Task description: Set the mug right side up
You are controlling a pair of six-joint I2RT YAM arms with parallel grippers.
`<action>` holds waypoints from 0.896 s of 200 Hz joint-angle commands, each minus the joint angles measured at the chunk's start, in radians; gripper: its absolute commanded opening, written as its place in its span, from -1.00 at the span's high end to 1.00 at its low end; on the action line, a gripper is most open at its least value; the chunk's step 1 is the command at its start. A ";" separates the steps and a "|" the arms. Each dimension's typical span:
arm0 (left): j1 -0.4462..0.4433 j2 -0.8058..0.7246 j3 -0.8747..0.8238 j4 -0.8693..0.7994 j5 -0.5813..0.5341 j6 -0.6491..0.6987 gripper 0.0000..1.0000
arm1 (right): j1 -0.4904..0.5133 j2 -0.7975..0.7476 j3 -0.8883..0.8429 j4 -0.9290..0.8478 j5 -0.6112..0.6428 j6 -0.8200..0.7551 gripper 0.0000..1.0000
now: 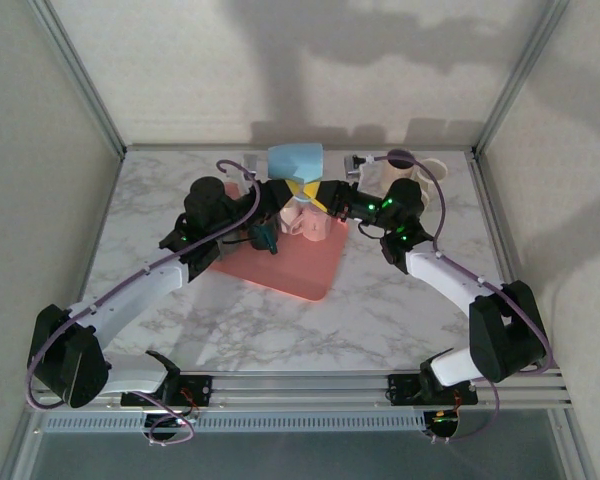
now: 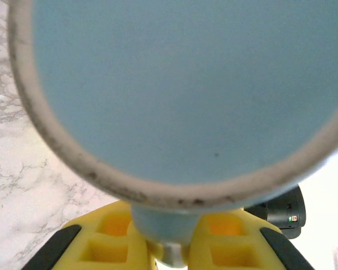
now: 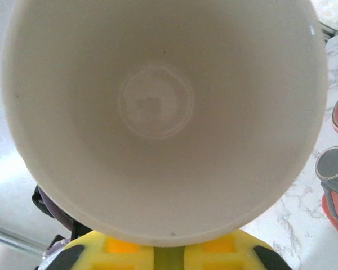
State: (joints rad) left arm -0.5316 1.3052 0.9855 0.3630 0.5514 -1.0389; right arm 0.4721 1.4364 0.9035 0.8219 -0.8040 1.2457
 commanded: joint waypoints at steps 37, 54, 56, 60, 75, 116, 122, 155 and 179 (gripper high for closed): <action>-0.020 -0.016 -0.013 0.062 -0.012 0.046 0.81 | 0.007 -0.047 0.006 -0.055 0.078 -0.091 1.00; -0.020 -0.021 -0.013 0.045 -0.020 0.062 0.49 | 0.006 -0.073 0.007 -0.116 0.102 -0.141 1.00; -0.020 -0.022 -0.013 0.042 -0.022 0.065 0.47 | 0.006 -0.077 0.008 -0.124 0.105 -0.148 1.00; -0.020 -0.024 -0.013 0.037 -0.025 0.070 0.42 | 0.006 -0.083 0.008 -0.140 0.113 -0.162 1.00; -0.020 -0.036 -0.013 0.018 -0.031 0.104 0.02 | 0.005 -0.111 0.005 -0.199 0.142 -0.204 1.00; 0.001 -0.091 -0.003 -0.110 -0.019 0.245 -0.30 | -0.019 -0.197 0.011 -0.408 0.206 -0.332 1.00; 0.010 -0.097 0.000 -0.136 -0.010 0.260 -0.32 | -0.024 -0.212 0.015 -0.453 0.216 -0.360 1.00; 0.056 -0.119 0.025 -0.298 0.016 0.392 -0.34 | -0.065 -0.298 0.040 -0.736 0.291 -0.521 1.00; 0.081 -0.131 0.034 -0.375 0.004 0.487 -0.34 | -0.095 -0.344 0.066 -0.918 0.359 -0.632 1.00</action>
State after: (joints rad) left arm -0.4755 1.2007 0.9821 0.1112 0.5457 -0.6998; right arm 0.4053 1.1633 0.8982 0.0910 -0.5400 0.8055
